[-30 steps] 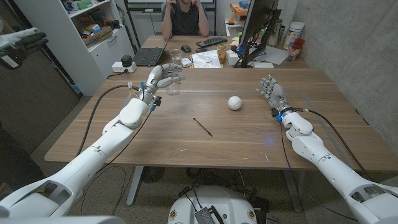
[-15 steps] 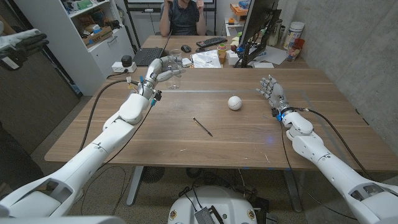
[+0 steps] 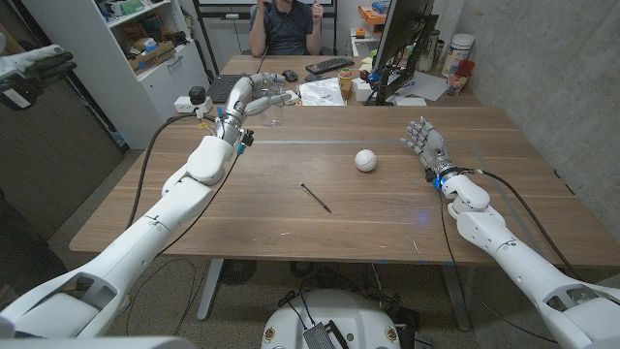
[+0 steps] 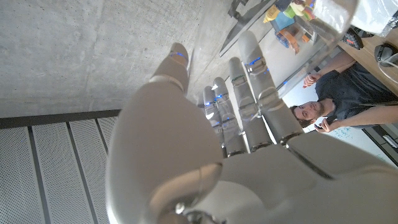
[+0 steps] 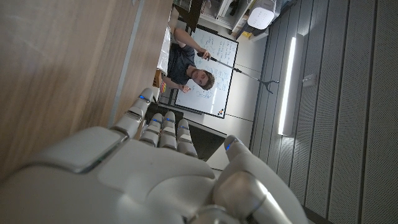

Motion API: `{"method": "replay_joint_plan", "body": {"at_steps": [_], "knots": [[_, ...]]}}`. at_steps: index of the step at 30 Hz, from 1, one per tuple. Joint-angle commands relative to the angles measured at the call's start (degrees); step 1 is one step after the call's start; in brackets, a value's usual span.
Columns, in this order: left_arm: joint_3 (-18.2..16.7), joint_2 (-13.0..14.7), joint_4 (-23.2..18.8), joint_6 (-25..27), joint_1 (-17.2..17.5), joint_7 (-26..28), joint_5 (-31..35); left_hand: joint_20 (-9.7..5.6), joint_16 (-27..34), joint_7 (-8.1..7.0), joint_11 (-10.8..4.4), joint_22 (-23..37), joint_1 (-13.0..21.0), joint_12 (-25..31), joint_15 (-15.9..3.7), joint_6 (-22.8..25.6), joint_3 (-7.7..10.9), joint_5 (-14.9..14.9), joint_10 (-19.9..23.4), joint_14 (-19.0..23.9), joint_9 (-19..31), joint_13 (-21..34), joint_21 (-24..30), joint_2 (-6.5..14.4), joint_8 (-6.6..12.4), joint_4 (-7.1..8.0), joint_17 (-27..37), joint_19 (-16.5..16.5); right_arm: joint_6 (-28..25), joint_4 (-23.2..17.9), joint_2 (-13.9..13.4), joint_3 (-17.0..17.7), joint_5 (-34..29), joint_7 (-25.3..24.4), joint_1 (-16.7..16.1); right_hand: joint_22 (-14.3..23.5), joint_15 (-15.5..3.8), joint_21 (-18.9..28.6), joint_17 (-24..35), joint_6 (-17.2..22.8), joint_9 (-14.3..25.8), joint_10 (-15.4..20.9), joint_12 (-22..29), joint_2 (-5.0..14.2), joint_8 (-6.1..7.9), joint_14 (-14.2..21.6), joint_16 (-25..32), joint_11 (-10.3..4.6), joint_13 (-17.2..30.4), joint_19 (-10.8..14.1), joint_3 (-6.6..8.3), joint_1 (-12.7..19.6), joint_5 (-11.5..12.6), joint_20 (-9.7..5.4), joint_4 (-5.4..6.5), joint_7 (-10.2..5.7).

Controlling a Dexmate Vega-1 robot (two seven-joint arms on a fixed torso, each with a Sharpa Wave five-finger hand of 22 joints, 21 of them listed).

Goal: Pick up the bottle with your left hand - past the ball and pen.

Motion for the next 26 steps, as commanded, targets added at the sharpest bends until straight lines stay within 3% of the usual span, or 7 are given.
{"method": "replay_joint_plan", "body": {"at_steps": [1,26], "knots": [[-0.70,-0.14,-1.63,-0.37,0.04,0.65,0.82,-5.65,-0.42,-0.02,-7.00,0.19,-0.05,0.00,-17.05,0.74,1.57,0.08,7.82,11.89,0.09,0.18,0.42,7.06,-0.40,1.10,0.08,5.07,0.18,0.43,0.01,0.10,0.22,0.39,0.06,0.24,0.18,-0.19,0.17,0.35,0.22,0.45,0.18,-0.22,0.27,0.45,0.11,0.21,0.32,0.58,-0.41,-0.15,0.30,-0.16,0.00,0.24],[-1.20,-0.14,-2.37,-0.47,1.67,0.52,0.25,-5.66,-1.26,0.01,-7.40,0.15,-0.47,-0.46,-17.13,1.92,2.60,0.07,8.94,13.08,0.21,0.23,0.99,7.51,-0.88,0.81,0.04,5.47,0.13,-1.71,-0.67,0.43,0.21,-0.36,-1.29,0.24,0.15,-0.55,0.15,0.42,0.23,0.47,0.15,-0.23,0.28,0.49,0.10,0.14,0.32,0.70,-0.55,-0.15,0.36,-0.13,0.00,0.28]]}}
